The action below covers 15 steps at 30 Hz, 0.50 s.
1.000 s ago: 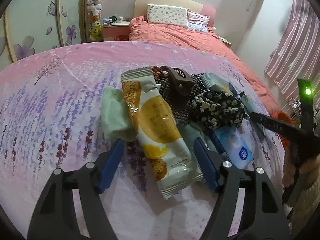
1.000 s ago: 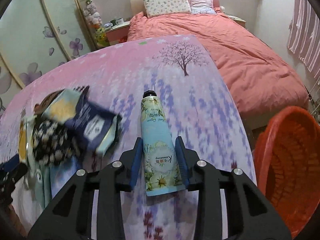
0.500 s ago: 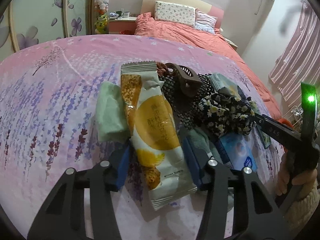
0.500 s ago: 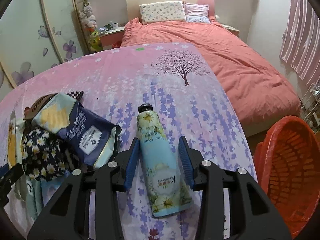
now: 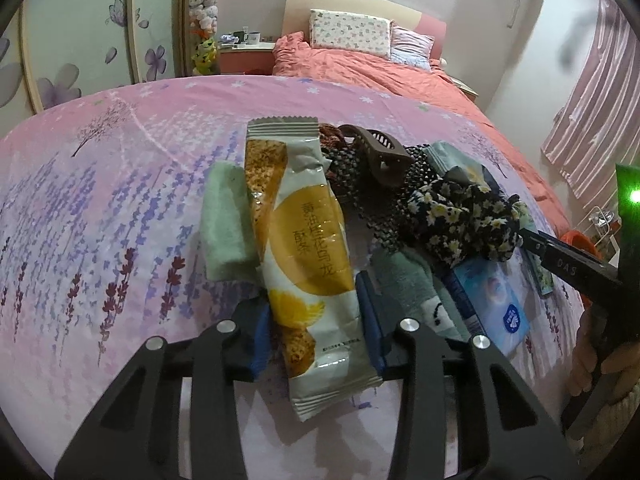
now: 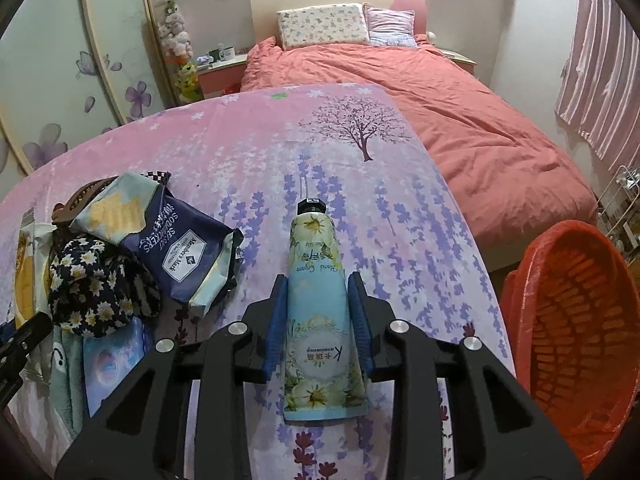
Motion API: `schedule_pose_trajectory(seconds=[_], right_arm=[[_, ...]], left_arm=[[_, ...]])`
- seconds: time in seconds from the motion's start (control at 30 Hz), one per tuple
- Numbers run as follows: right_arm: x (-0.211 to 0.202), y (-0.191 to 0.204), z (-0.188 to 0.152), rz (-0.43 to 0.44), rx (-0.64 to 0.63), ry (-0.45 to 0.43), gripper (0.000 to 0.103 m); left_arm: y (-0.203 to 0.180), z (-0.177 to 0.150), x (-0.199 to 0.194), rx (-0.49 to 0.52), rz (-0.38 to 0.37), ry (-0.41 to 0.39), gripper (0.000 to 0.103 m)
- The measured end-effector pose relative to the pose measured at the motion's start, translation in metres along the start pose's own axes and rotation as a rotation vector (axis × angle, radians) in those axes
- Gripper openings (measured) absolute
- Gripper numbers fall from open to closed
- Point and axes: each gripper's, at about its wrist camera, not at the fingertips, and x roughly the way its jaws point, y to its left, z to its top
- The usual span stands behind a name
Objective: Collect trash
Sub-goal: 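Grasp the yellow snack wrapper with the left gripper while the right grasps the hand cream tube, then lift wrapper and tube over the orange basket and open both grippers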
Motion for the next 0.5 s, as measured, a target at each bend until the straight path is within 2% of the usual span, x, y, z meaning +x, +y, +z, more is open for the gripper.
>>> schedule_pose_trajectory(seconds=[0.07,0.17,0.3,0.5], right_arm=[[0.0,0.001,0.0,-0.006,-0.005,0.001,0.034],[0.0,0.002,0.0,-0.004,-0.003,-0.001,0.031],[-0.009,0.001,-0.007,0.014,0.01,-0.017,0.03],[-0.032,-0.007,-0.011,0.039,0.03,-0.057,0.03]], left_arm=[[0.001,-0.001,0.001,-0.003,0.001,0.001,0.041],[0.001,0.001,0.003,0.002,-0.003,0.002,0.037],[0.002,0.003,-0.012,0.02,-0.026,-0.024,0.031],[0.004,0.007,-0.035,0.054,-0.035,-0.063,0.03]])
